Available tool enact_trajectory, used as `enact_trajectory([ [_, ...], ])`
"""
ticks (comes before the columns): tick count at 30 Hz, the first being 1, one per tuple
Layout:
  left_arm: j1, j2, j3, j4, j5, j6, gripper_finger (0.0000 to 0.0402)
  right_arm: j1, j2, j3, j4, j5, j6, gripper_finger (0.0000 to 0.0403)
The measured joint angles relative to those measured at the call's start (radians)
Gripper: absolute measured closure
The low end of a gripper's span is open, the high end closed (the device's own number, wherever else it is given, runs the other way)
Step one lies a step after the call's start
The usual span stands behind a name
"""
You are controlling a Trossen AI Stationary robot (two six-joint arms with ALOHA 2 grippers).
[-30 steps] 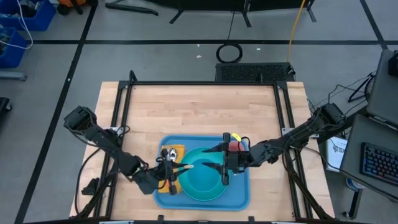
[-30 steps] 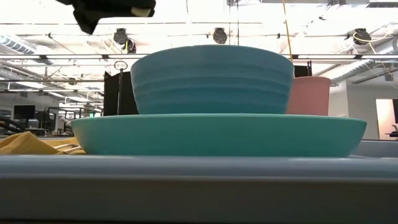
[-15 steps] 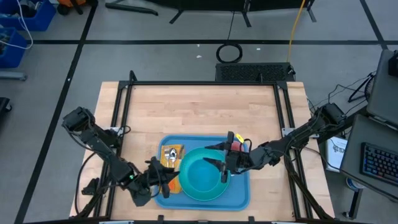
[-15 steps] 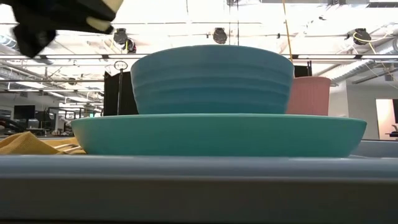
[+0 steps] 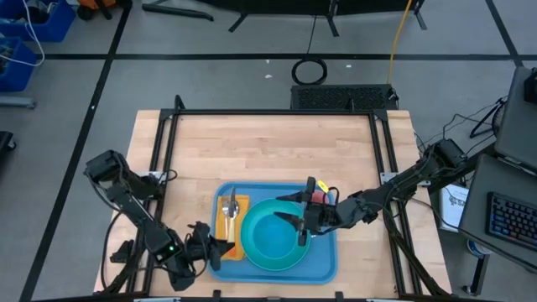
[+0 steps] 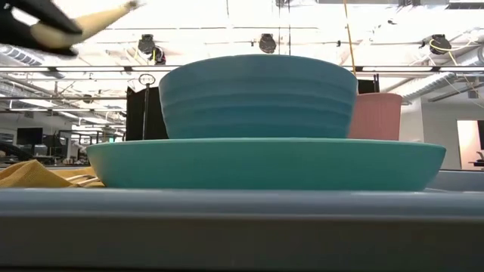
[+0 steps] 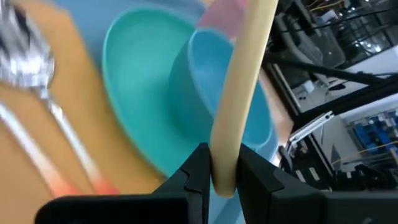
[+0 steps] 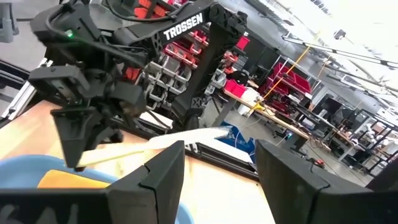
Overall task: Set up tray
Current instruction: Put the yellow knife on top of the yellow napkin to the right of the orange spoon
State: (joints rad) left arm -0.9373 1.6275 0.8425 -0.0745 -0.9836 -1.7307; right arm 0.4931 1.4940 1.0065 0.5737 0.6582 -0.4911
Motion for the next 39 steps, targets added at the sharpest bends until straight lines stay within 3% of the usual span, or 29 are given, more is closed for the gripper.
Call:
enact_trajectory([
  [7,-0.009,0.082,0.000,0.030,0.096,-0.200,0.0348,0.000,0.000,0.000,-0.017,0.000,-0.001,0.0216],
  [18,-0.009,0.093,0.000,0.124,0.111,-0.268,0.0348,-0.002,0.001,0.000,-0.035,0.000,-0.025,0.0216],
  [39,-0.012,0.261,0.000,0.333,0.189,-0.471,0.0348,-0.003,0.001,-0.001,-0.024,0.000,-0.099,0.0216],
])
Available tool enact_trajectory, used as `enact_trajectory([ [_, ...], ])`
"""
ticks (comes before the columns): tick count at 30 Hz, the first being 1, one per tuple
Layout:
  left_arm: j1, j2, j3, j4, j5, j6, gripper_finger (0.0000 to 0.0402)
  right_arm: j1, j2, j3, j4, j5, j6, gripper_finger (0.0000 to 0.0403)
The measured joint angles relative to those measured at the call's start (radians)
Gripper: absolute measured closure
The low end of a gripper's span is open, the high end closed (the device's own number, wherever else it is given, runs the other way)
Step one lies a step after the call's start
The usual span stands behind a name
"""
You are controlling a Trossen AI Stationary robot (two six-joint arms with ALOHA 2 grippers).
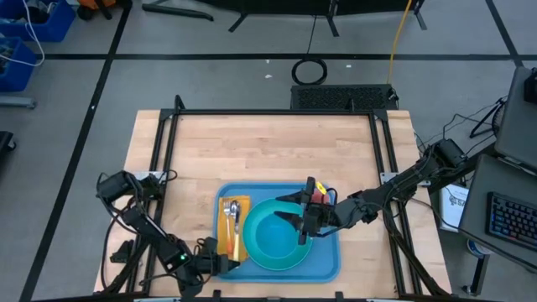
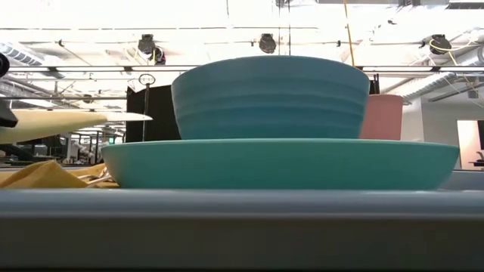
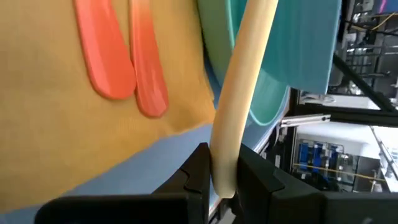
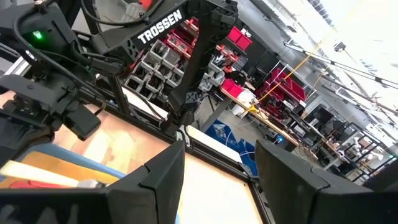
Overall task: Set up tray
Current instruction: Put the yellow knife on top of the yellow napkin to the right of the orange spoon
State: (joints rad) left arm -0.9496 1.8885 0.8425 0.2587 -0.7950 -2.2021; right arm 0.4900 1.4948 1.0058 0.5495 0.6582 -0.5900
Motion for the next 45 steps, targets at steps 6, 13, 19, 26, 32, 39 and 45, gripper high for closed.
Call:
enact_trajectory([
  [6,0.008,-0.003,0.000,0.001,0.080,-0.009,0.0348,0.000,0.000,0.000,0.007,0.000,-0.002,0.0216],
  [13,0.007,-0.003,0.000,0.032,0.043,-0.056,0.0348,0.000,0.000,0.000,0.007,0.000,-0.001,0.0216],
  [19,0.028,-0.004,0.000,0.039,0.085,-0.119,0.0348,0.000,0.000,0.000,0.007,0.000,0.000,0.0216],
  [26,0.059,-0.004,-0.001,0.083,0.170,-0.109,0.0348,0.000,0.000,0.000,0.008,0.000,0.001,0.0216],
  [32,0.079,-0.004,-0.001,0.119,0.230,-0.089,0.0348,0.000,0.000,0.000,0.008,0.000,0.002,0.0216],
  [39,0.112,-0.004,-0.001,0.170,0.247,-0.056,0.0345,0.000,0.000,0.000,0.008,-0.001,0.002,0.0216],
  [45,0.136,-0.005,-0.001,0.209,0.254,-0.032,0.0342,0.000,0.000,0.000,0.015,-0.002,0.002,0.0216],
])
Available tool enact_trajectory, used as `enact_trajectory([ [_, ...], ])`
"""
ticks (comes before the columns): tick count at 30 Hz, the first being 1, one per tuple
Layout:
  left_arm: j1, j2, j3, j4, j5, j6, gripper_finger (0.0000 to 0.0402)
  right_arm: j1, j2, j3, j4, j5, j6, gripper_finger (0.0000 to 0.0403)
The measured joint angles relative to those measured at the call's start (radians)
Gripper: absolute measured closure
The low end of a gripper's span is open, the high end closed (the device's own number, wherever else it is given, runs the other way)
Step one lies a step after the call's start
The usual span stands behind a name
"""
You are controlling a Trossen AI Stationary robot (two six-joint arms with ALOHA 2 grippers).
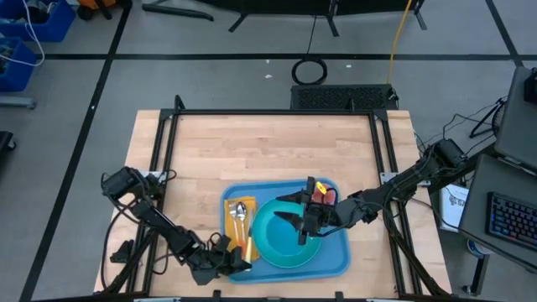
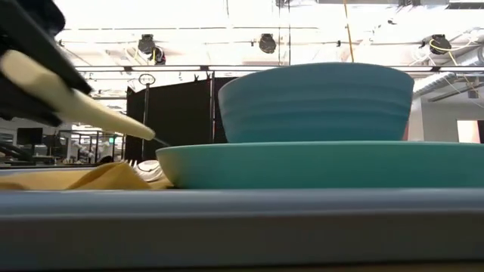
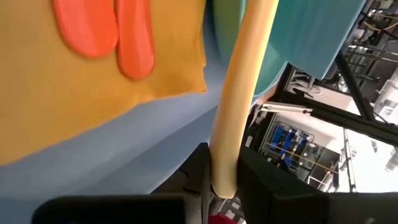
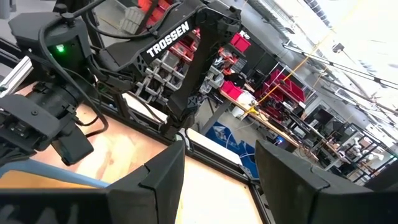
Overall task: Set up tray
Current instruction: Put the yellow knife on top of the yellow napkin to the right of the orange spoon
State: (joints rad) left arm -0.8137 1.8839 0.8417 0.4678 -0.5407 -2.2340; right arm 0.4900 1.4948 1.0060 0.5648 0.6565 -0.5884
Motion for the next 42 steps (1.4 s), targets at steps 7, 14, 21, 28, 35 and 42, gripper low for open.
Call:
enact_trajectory([
  [7,0.017,0.000,0.000,0.000,-0.008,0.006,0.0341,0.001,0.000,0.000,0.000,-0.002,0.000,0.0216],
  [14,0.029,0.000,0.000,0.001,-0.007,-0.001,0.0340,0.001,0.000,0.000,0.000,-0.003,0.000,0.0216],
  [21,0.029,0.000,0.000,0.001,-0.004,0.010,0.0339,0.001,0.000,0.000,0.000,-0.003,0.000,0.0216],
  [28,0.029,0.000,0.000,0.001,0.006,0.029,0.0339,0.001,0.000,0.000,0.000,-0.003,0.001,0.0216],
  [35,0.030,0.000,0.001,0.002,0.025,0.023,0.0339,0.001,0.000,0.000,0.000,-0.003,0.001,0.0216],
  [42,0.033,0.000,0.001,0.001,0.027,0.041,0.0320,0.001,0.000,0.000,0.000,-0.003,0.001,0.0216],
])
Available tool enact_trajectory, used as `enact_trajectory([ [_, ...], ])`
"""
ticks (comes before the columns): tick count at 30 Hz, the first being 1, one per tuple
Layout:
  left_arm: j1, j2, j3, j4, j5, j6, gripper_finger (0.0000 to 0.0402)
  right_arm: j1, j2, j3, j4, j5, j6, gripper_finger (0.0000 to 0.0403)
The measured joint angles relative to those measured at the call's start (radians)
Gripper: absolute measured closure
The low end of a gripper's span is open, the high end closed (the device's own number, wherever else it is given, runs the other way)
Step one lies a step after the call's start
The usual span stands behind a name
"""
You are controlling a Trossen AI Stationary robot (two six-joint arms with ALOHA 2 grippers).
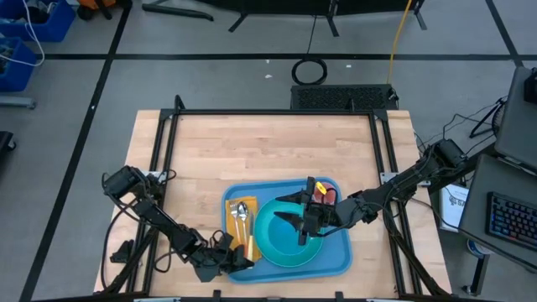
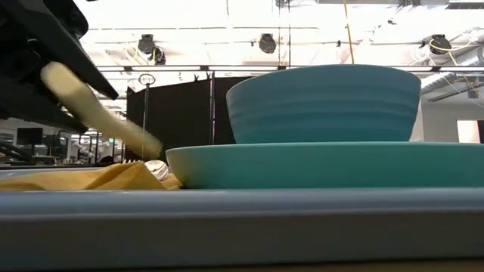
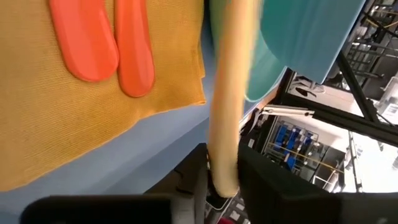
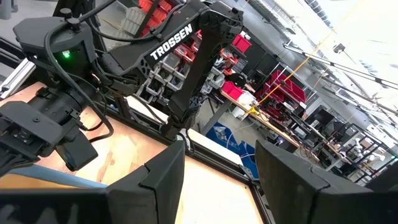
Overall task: Set up tray
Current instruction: Put the yellow knife on top of the yellow napkin to the right of the orange spoon
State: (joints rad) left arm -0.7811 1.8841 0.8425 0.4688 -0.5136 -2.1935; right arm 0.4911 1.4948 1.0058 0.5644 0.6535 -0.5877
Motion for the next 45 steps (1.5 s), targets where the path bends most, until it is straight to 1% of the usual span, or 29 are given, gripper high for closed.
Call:
enact_trajectory([
  [7,0.002,0.000,0.000,0.005,0.018,0.005,0.0260,0.000,0.000,0.000,0.000,0.000,0.000,0.0216],
  [10,0.001,0.000,0.000,0.023,0.019,0.016,0.0248,0.000,0.000,0.000,0.000,0.000,0.000,0.0216],
  [13,0.001,0.000,0.000,0.049,0.020,0.040,0.0244,0.000,0.000,0.000,0.000,0.000,0.000,0.0216],
  [18,-0.009,0.000,0.000,0.118,0.018,0.142,0.0243,0.002,0.000,0.000,-0.006,0.000,0.000,0.0216],
  [22,-0.022,0.000,0.000,0.197,0.008,0.307,0.0243,0.020,0.000,0.000,-0.015,0.000,0.011,0.0216],
  [24,-0.030,0.000,0.000,0.237,0.006,0.386,0.0243,0.026,0.000,0.000,-0.015,-0.012,0.064,0.0216],
  [27,-0.050,0.000,0.000,0.292,-0.017,0.483,0.0243,0.029,-0.001,0.000,-0.023,-0.063,0.147,0.0216],
  [30,-0.072,0.000,0.000,0.350,-0.031,0.572,0.0243,0.047,-0.009,0.005,-0.095,-0.123,0.201,0.0216],
  [32,-0.086,0.000,0.000,0.360,-0.036,0.650,0.0243,0.057,-0.009,0.039,-0.191,-0.166,0.271,0.0216],
  [35,-0.100,0.000,0.000,0.352,-0.032,0.735,0.0243,0.069,-0.003,0.117,-0.379,-0.215,0.372,0.0216],
  [38,-0.112,0.000,0.000,0.346,-0.029,0.845,0.0243,0.080,0.030,0.183,-0.487,-0.266,0.427,0.0216],
  [41,-0.123,0.000,0.000,0.351,-0.033,0.949,0.0243,0.082,0.060,0.221,-0.504,-0.370,0.478,0.0216],
  [45,-0.131,0.000,0.000,0.348,-0.011,1.047,0.0243,0.072,0.088,0.265,-0.553,-0.505,0.612,0.0221],
])
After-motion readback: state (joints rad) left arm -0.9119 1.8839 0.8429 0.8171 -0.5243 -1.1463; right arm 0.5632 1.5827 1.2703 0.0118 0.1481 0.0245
